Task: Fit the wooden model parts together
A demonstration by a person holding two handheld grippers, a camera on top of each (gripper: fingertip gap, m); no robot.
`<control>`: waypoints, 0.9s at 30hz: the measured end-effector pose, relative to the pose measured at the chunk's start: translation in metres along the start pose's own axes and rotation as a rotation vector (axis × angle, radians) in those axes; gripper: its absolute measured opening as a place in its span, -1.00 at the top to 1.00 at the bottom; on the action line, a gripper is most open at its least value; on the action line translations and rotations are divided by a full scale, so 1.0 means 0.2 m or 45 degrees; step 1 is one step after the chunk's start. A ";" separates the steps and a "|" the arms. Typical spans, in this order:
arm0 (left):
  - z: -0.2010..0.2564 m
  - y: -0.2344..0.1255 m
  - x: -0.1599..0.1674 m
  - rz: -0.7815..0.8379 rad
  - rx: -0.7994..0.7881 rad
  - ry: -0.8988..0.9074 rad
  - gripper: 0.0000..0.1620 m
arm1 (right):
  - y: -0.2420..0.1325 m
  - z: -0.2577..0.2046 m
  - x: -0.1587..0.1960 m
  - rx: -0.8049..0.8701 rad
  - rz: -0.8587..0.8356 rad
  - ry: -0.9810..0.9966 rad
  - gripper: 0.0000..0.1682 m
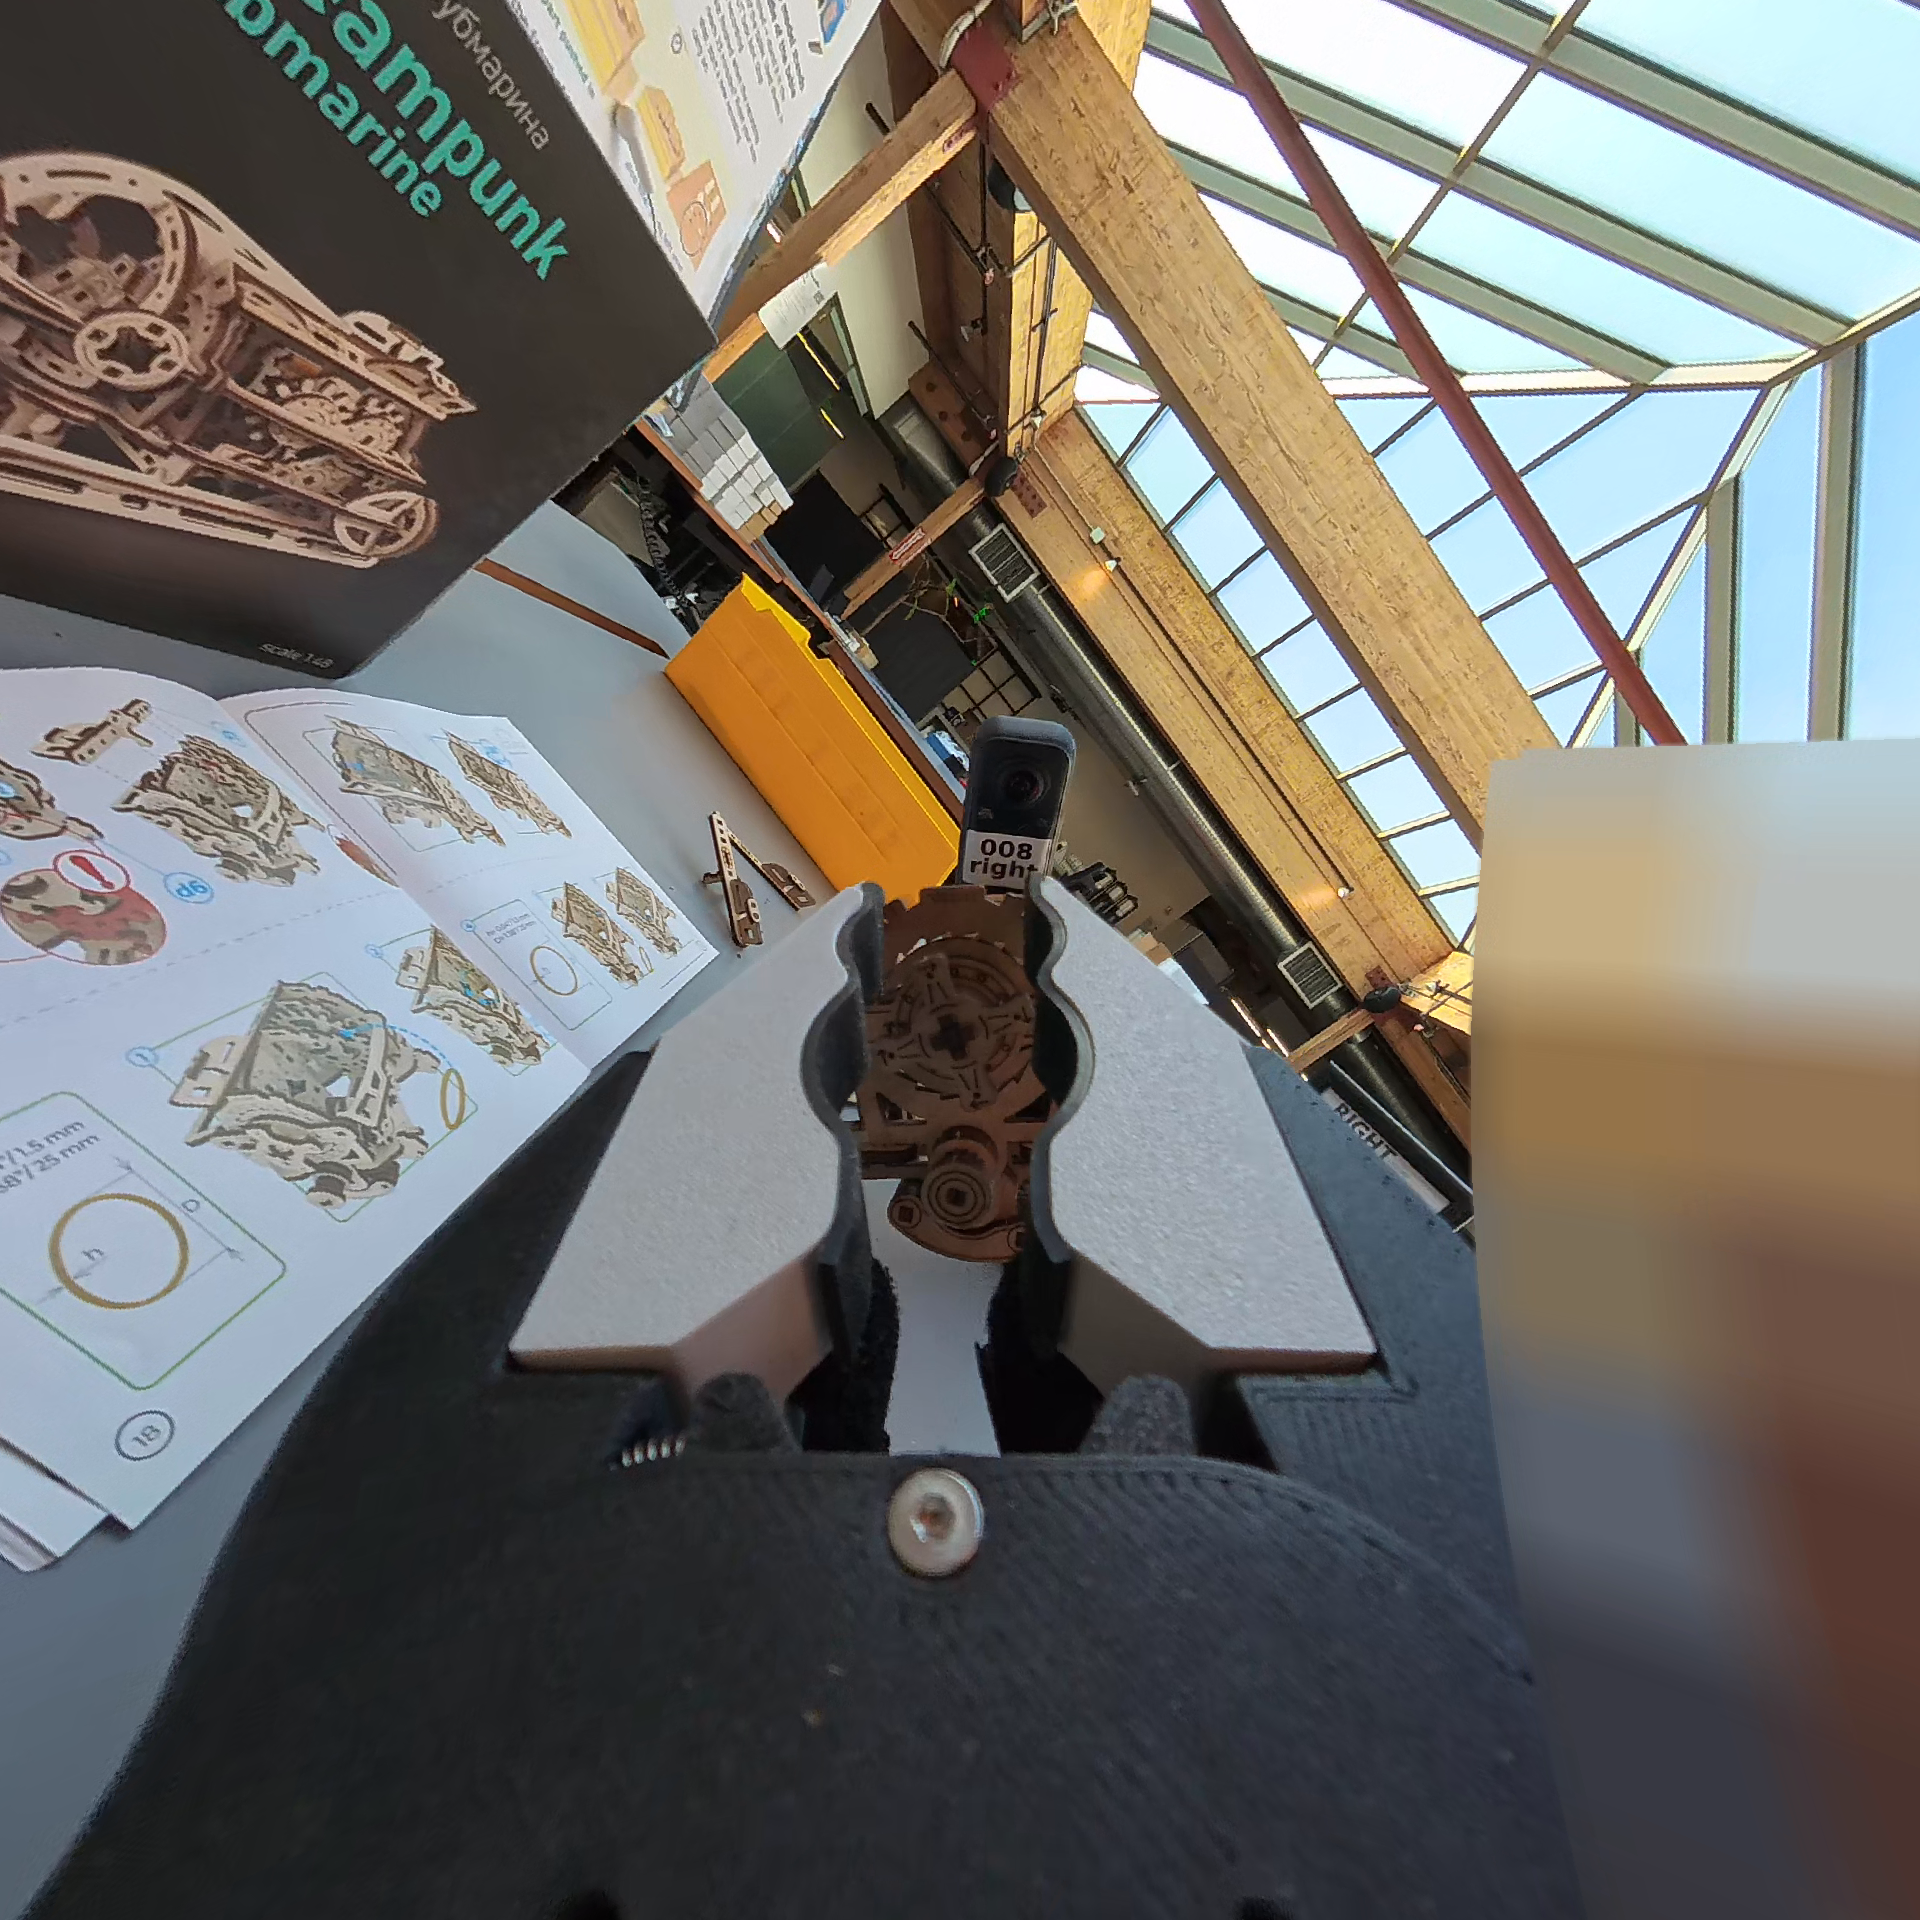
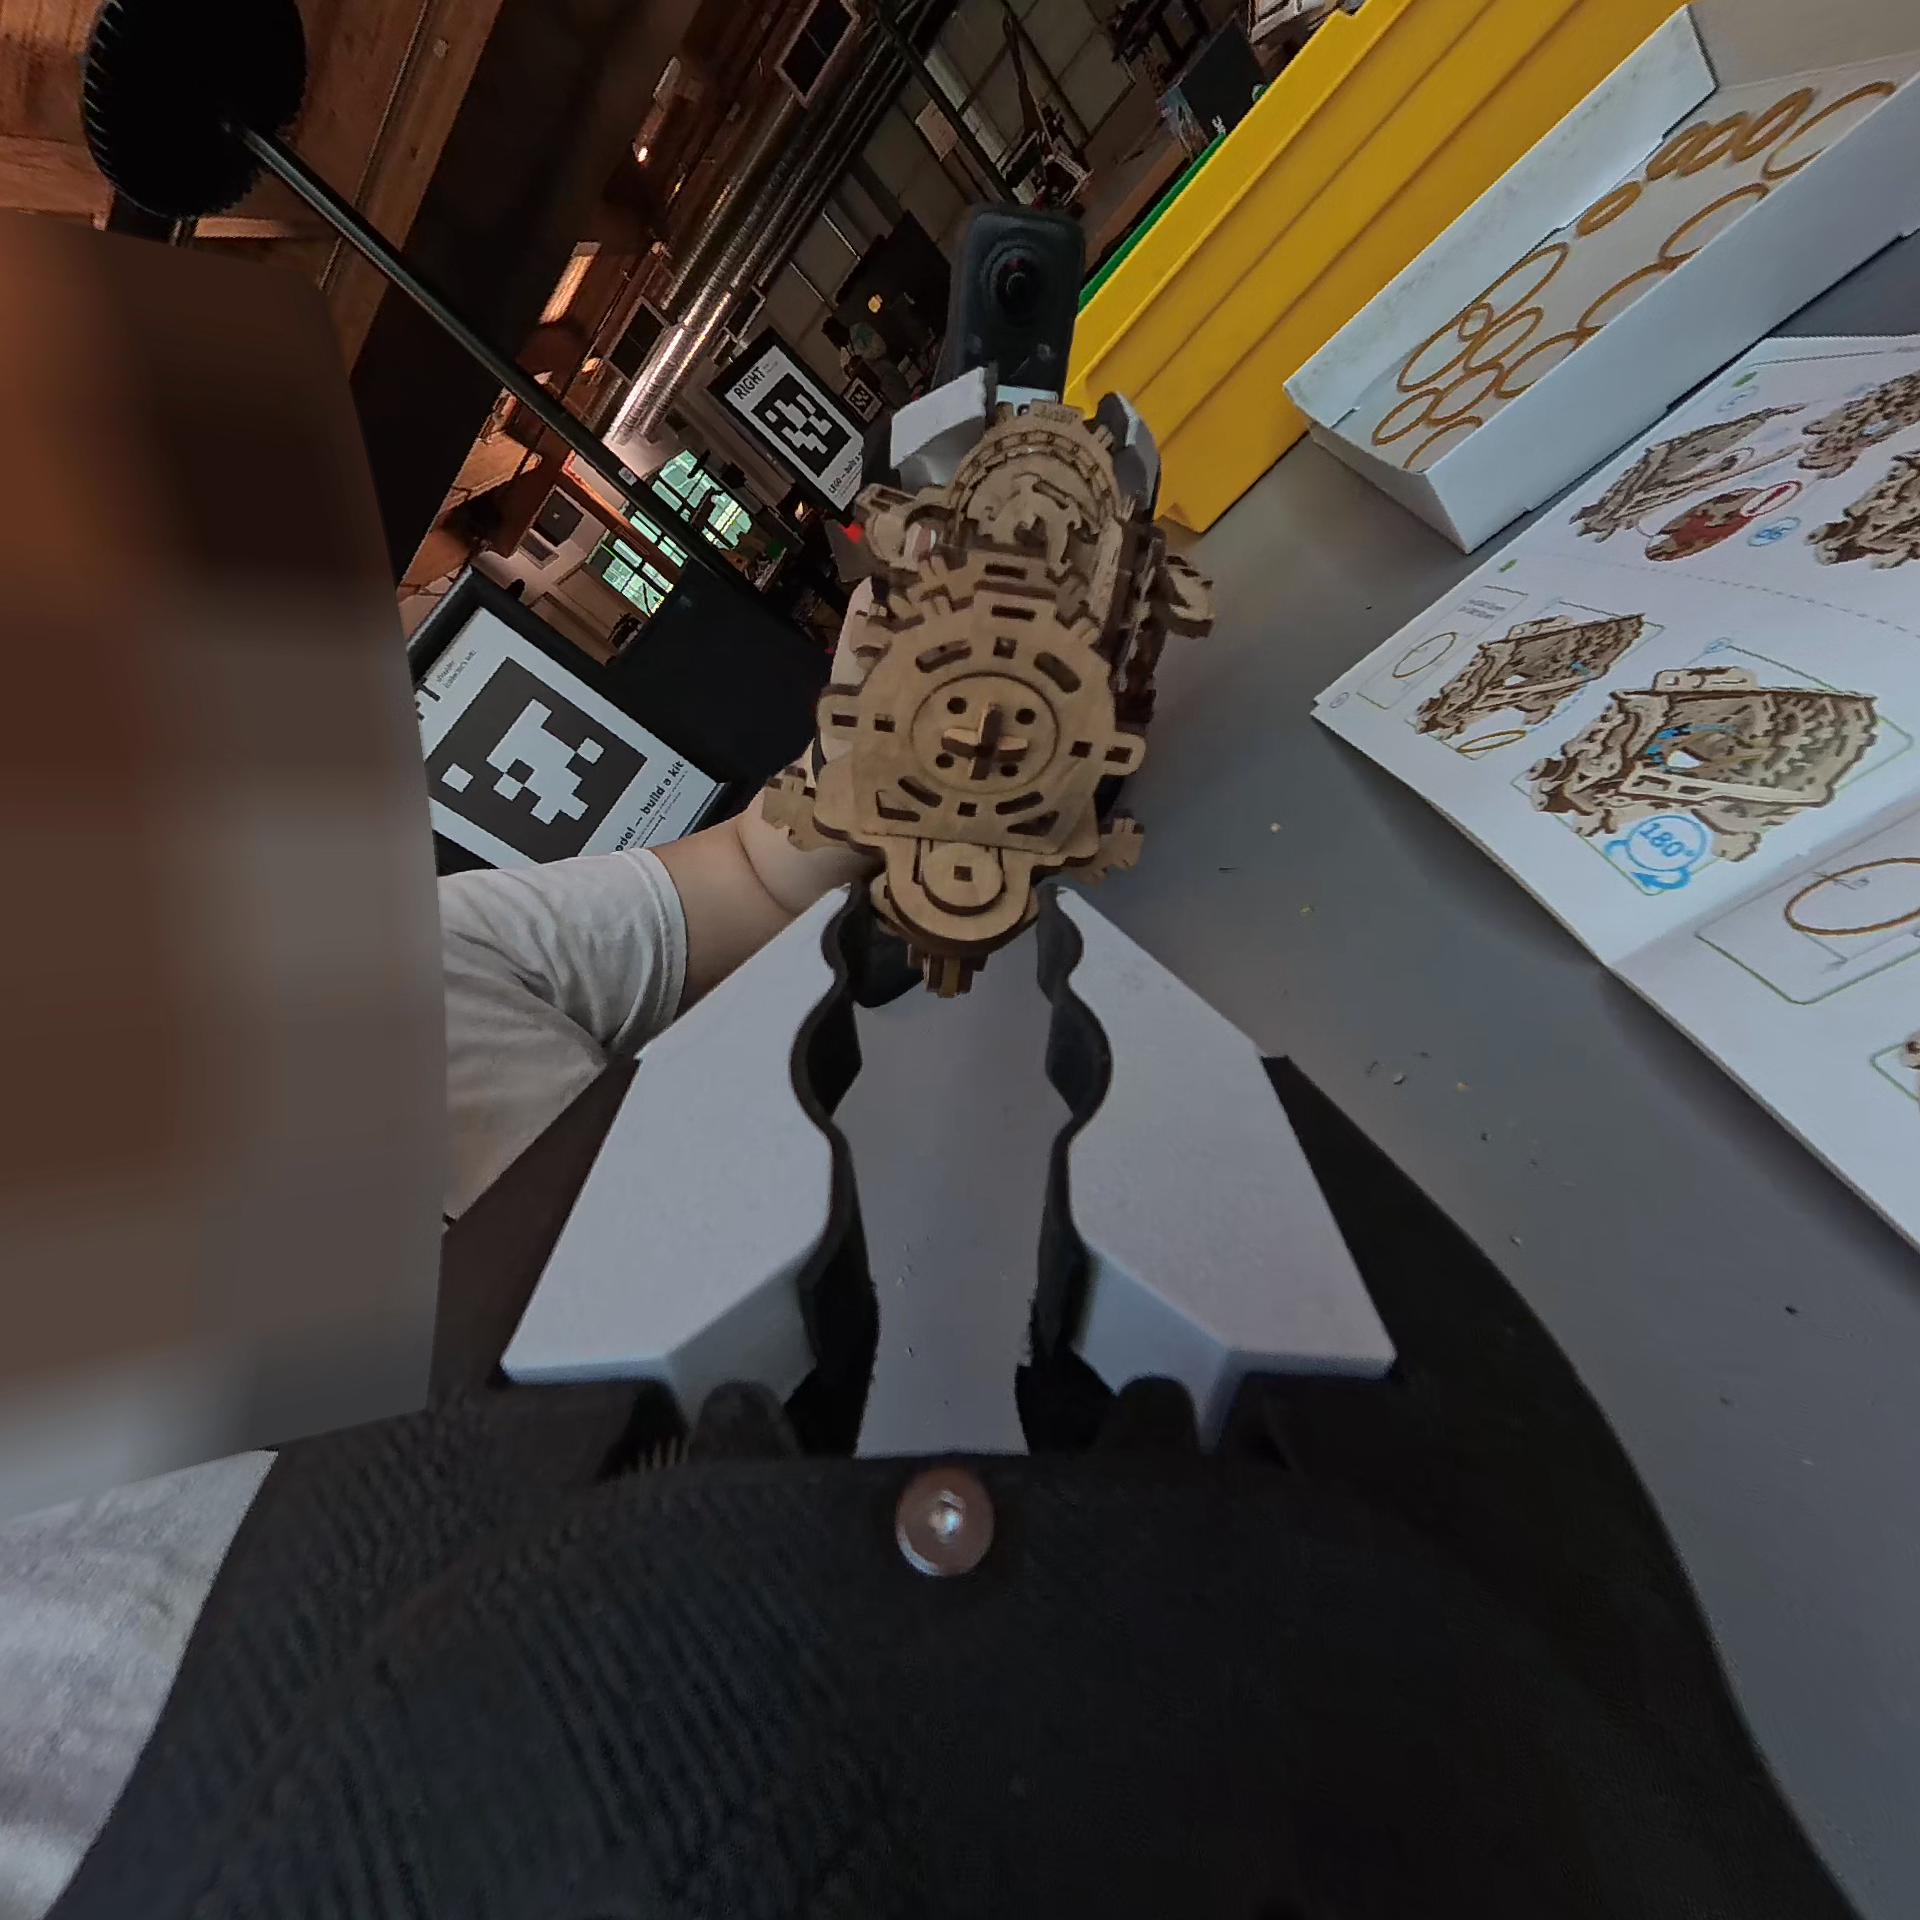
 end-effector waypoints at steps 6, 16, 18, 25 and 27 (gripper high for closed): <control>0.01 0.01 0.01 -0.022 -0.011 0.044 0.70 | 0.01 0.01 0.02 0.051 -0.054 -0.035 0.63; 0.00 0.01 0.02 -0.037 -0.010 0.024 0.70 | 0.01 0.03 0.06 0.008 -0.074 0.082 0.63; 0.00 0.01 0.02 -0.038 -0.008 0.019 0.69 | 0.01 0.03 0.04 0.012 -0.053 0.060 0.64; 0.00 0.01 0.02 -0.037 -0.002 0.001 0.70 | 0.01 0.03 0.05 0.027 -0.081 0.051 0.63; 0.00 0.01 0.02 -0.039 0.005 -0.003 0.70 | 0.01 0.03 0.05 0.028 -0.085 0.034 0.63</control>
Point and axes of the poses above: each gripper's, where its closed fingertips meet, y out along the fingers, x out of its underside, z = x × y across the jaws, the point moved 3 cm from there along -y, back along the fingers, and after that the axes turned 5 degrees about -x, right-handed, at the moved point
